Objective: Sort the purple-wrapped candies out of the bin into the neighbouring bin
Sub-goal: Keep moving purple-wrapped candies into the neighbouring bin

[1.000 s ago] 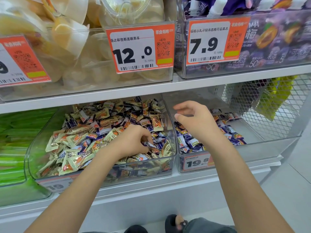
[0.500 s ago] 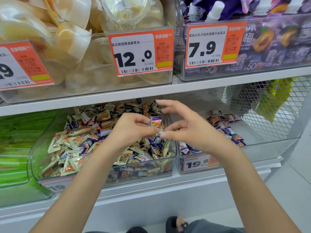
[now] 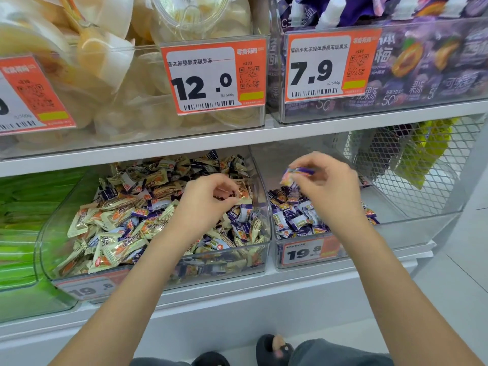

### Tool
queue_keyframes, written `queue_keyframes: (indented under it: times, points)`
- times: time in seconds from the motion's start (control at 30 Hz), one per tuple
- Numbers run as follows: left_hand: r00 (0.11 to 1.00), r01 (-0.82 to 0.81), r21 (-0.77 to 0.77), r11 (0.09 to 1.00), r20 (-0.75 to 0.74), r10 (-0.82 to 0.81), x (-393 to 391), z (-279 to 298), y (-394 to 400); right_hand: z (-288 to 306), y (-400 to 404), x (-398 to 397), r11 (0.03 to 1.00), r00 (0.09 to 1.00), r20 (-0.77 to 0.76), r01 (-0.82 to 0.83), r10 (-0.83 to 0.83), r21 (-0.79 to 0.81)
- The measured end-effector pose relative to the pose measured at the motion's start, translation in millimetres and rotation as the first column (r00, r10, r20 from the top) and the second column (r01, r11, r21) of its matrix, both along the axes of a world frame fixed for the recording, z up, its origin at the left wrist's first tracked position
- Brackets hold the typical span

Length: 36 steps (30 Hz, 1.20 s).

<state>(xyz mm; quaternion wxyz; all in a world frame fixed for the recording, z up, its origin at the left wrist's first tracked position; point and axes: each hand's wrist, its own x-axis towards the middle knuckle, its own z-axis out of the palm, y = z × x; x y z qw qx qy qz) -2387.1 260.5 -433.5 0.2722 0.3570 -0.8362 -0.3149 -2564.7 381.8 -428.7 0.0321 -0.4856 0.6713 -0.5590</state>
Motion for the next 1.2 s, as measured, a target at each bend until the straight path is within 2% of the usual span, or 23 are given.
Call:
queue_keyframes:
  times: [0.03,0.07,0.13,0.2,0.23,0.33,0.5,0.63,0.77,0.93,1.07,1.2]
  points:
    - [0.996,0.041,-0.127,0.991,0.088,-0.03,1,-5,-2,-3,1,-6,0.995,0.997,-0.047,0.07,-0.067,0.066]
    - [0.982,0.122,-0.142,0.982,0.163,-0.099,0,-11,-4,-7,2,-10,0.982,0.992,-0.092,0.102,-0.088,0.161]
    - [0.908,0.265,-0.07,0.962,0.355,-0.224,-5,-24,-7,-16,1,-11,0.941,0.985,-0.167,0.105,-0.053,0.32]
    - [0.797,0.338,-0.065,0.939,0.55,-0.249,-11,-34,-13,-17,-2,-8,0.944,0.981,-0.19,0.089,-0.028,0.319]
    - [0.767,0.347,-0.062,0.936,0.593,-0.245,-14,-36,-16,-16,-4,-4,0.953,0.985,-0.173,0.075,-0.024,0.293]
    - [0.741,0.371,-0.116,0.921,0.635,-0.219,-21,-41,-24,-13,-8,2,0.959,0.991,-0.136,0.041,-0.003,0.279]
    - [0.725,0.304,-0.234,0.923,0.686,-0.065,-28,-46,-25,-8,-13,12,0.961,0.992,-0.119,-0.01,0.044,0.276]
    - [0.77,0.256,-0.33,0.908,0.637,0.014,-26,-49,-26,-8,-15,13,0.956,0.992,-0.117,-0.014,0.051,0.293]
    - [0.812,0.282,-0.274,0.919,0.578,-0.077,-22,-48,-31,-7,-17,12,0.953,0.992,-0.11,-0.024,0.06,0.302]
    - [0.723,0.379,-0.347,0.858,0.69,-0.04,-24,-50,-31,-7,-19,12,0.951,0.993,-0.099,-0.028,0.061,0.307]
    - [0.669,0.371,-0.321,0.872,0.743,-0.011,-29,-47,-32,-6,-21,13,0.963,0.999,0.039,0.001,-0.011,0.268]
    - [0.664,0.361,-0.253,0.897,0.746,-0.057,-30,-44,-34,-3,-25,14,0.973,0.992,0.119,0.019,-0.048,0.231]
